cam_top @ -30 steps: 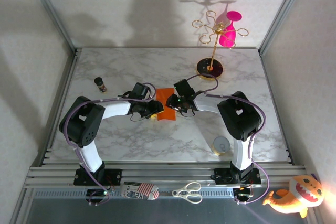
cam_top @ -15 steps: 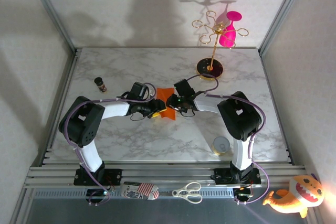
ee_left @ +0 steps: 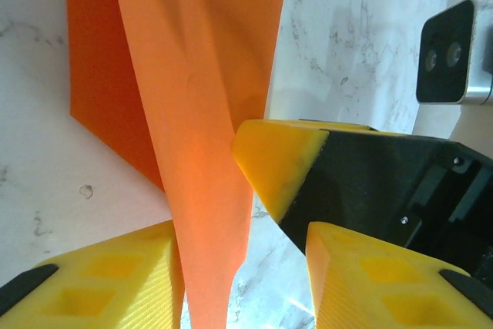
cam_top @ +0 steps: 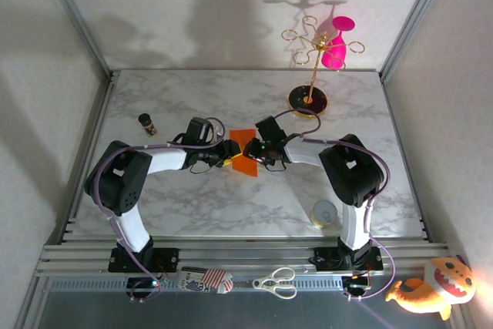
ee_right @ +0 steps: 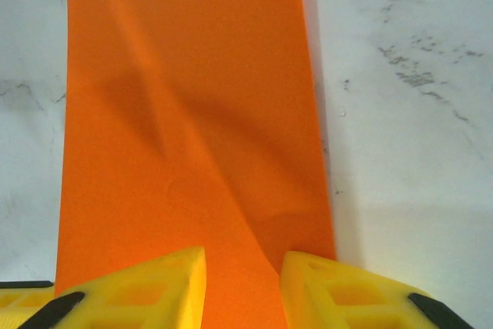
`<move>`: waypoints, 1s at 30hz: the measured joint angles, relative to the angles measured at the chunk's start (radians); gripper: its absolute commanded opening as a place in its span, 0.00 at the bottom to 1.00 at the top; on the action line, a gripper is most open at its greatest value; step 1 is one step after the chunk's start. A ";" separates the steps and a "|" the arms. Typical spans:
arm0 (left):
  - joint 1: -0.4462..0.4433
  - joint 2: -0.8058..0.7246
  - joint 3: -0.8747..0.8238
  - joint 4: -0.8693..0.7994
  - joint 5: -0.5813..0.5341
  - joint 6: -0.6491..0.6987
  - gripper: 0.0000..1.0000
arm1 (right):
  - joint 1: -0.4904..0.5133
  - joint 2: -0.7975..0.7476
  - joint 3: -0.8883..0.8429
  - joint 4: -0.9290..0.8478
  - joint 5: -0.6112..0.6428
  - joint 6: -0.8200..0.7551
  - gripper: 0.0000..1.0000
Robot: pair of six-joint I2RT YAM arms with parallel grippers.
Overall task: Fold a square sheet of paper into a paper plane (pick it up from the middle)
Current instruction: Third fold the triangle at the center of the table.
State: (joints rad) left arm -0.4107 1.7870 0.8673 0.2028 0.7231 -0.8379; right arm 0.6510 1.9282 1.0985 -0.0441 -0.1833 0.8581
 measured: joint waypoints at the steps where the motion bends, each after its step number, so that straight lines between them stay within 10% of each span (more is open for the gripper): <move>1: 0.002 0.002 0.000 0.003 0.000 0.000 0.41 | -0.001 0.000 0.000 0.000 0.000 0.000 0.35; 17: 0.017 0.053 0.003 -0.013 -0.013 -0.024 0.16 | -0.001 -0.005 -0.001 0.015 -0.004 -0.018 0.42; 30: 0.025 0.060 0.006 -0.019 -0.035 -0.063 0.00 | -0.002 -0.197 -0.075 0.100 0.105 -0.313 0.66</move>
State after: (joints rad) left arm -0.3859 1.8473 0.8730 0.1833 0.6884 -0.9009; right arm 0.6491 1.7309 1.0237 0.0559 -0.0784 0.5449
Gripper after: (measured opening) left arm 0.044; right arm 0.641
